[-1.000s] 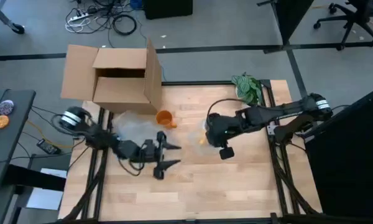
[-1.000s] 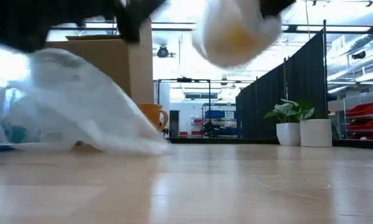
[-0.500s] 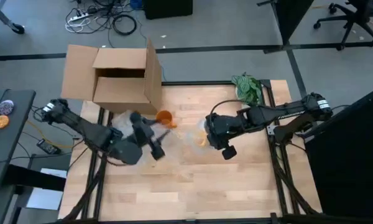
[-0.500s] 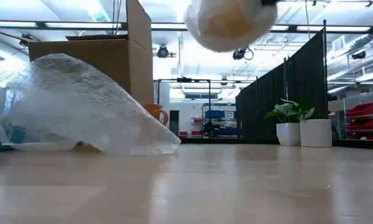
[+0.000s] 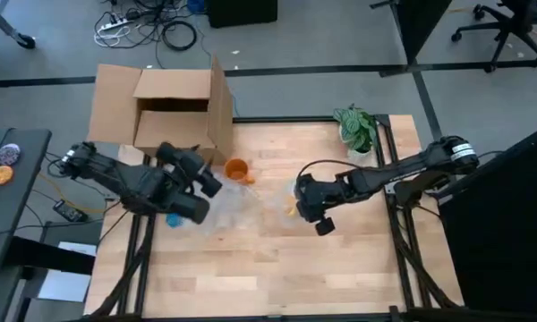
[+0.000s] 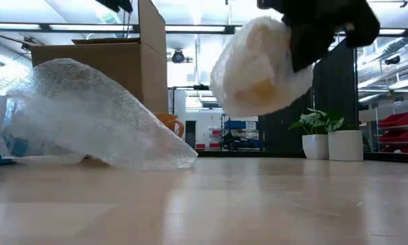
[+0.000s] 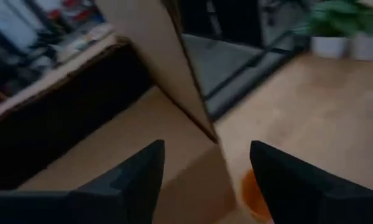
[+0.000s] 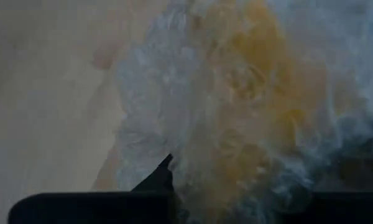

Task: Wrap mug
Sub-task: Put the wrapped yellow mug into the cardboard box

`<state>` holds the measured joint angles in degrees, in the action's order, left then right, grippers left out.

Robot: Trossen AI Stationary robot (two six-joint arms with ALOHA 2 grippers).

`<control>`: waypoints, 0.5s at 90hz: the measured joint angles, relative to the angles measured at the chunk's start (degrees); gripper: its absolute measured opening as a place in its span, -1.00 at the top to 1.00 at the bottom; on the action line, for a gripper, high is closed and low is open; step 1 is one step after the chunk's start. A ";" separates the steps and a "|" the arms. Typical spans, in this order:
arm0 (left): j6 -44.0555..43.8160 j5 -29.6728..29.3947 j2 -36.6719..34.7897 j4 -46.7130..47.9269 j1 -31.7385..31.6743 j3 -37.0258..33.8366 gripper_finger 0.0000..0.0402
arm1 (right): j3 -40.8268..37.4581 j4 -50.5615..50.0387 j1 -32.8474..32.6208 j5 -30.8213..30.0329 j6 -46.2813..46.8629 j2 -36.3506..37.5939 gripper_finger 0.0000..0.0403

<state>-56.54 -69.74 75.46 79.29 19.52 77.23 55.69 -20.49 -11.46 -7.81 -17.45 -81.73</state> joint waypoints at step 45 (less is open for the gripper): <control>32.78 8.52 0.12 -39.45 -17.93 -5.87 -0.11 | -6.18 11.05 -1.70 1.97 3.45 0.02 0.81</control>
<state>-23.76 -61.22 75.58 39.83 1.60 71.37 49.51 -9.44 -13.17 -5.84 -14.00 -81.71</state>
